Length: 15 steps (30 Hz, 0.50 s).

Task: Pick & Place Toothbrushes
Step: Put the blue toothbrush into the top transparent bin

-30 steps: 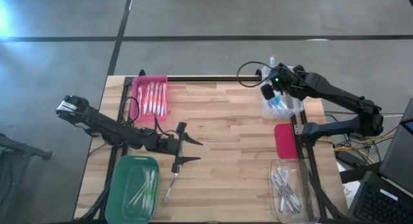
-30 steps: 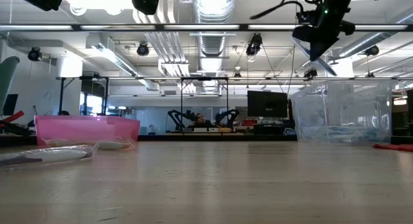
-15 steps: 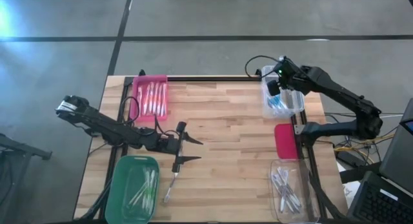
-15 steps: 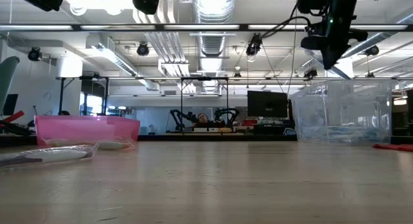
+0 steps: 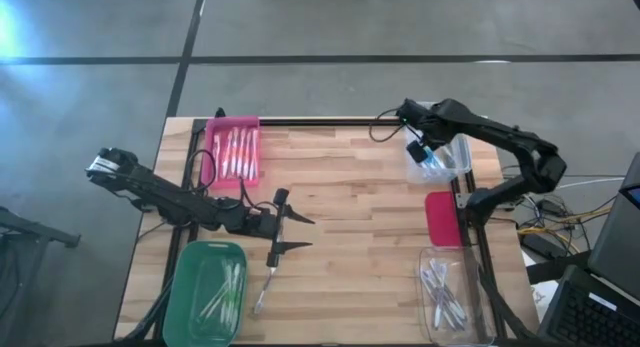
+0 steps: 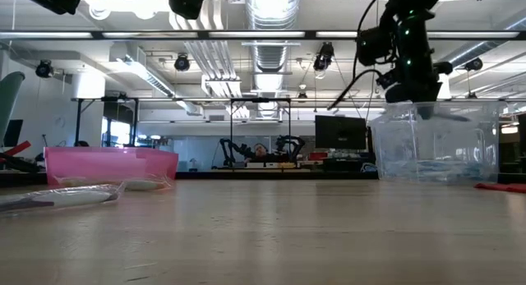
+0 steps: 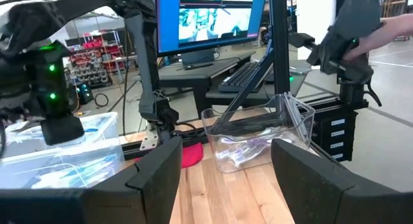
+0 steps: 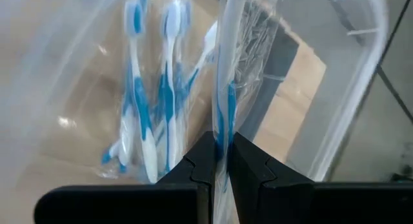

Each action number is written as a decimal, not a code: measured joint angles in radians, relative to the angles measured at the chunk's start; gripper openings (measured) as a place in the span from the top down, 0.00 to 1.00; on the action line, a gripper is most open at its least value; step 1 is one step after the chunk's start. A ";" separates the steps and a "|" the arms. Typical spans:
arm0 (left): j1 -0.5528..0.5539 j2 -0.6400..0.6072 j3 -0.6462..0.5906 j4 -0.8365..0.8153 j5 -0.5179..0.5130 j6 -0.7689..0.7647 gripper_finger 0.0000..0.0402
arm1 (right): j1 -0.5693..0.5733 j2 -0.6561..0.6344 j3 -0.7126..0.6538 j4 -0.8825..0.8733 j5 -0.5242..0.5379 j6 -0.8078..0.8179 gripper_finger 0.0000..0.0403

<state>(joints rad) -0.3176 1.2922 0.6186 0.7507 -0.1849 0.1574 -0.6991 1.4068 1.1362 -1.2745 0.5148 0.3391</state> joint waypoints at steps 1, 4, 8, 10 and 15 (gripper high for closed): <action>0.000 0.000 0.000 -0.002 0.000 0.000 0.39 | -0.001 0.017 0.000 -0.011 0.000 -0.004 0.94; 0.000 0.000 0.000 -0.007 0.000 0.000 0.39 | -0.007 0.055 0.000 -0.030 0.000 -0.010 0.94; 0.002 0.000 0.000 -0.006 0.000 0.000 0.39 | -0.019 0.084 0.005 -0.047 -0.017 -0.009 0.94; 0.002 0.000 0.000 -0.007 0.000 0.000 0.39 | -0.027 0.088 0.005 -0.044 -0.044 -0.013 0.94; 0.003 0.000 0.000 -0.006 0.000 0.000 0.39 | -0.051 0.074 0.000 -0.051 -0.087 -0.020 0.94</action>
<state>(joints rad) -0.3141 1.2919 0.6186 0.7444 -0.1846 0.1577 -0.7500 1.4805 1.1367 -1.3258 0.4282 0.3190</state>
